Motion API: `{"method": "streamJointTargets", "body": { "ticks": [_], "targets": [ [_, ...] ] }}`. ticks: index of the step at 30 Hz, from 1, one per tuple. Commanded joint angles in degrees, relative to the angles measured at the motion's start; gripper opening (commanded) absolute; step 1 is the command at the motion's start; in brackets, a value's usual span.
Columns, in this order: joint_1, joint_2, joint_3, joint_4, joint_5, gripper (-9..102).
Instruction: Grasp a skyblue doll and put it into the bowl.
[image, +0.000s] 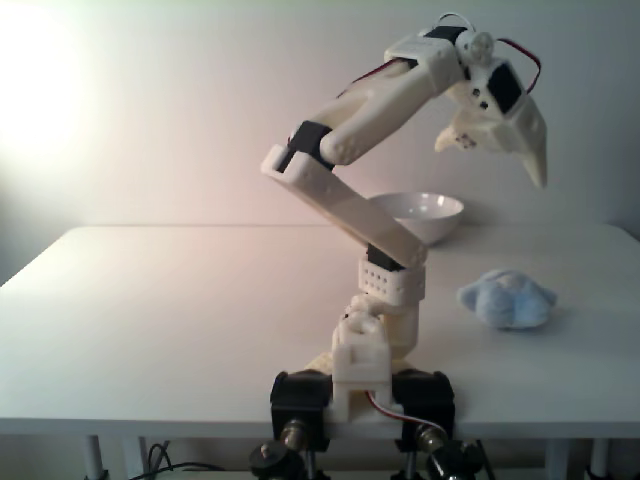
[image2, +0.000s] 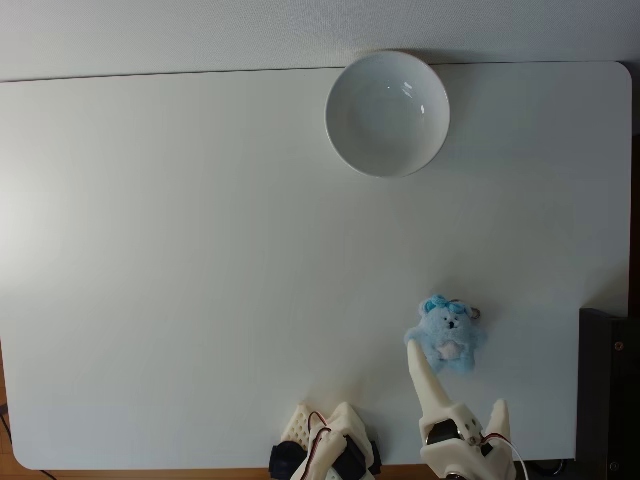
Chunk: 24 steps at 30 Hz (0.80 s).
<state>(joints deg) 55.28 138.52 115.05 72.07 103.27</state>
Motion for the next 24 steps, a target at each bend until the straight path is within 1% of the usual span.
{"method": "streamJointTargets", "body": {
  "ticks": [1,10,19,24],
  "targets": [
    [0.6,-3.1,-2.1,-0.4,0.3,76],
    [0.6,-11.3,-2.1,-0.5,0.3,76],
    [0.6,-19.8,-2.0,-6.8,-0.1,76],
    [0.6,-24.1,-2.0,-7.3,-0.4,76]
  ]
}}
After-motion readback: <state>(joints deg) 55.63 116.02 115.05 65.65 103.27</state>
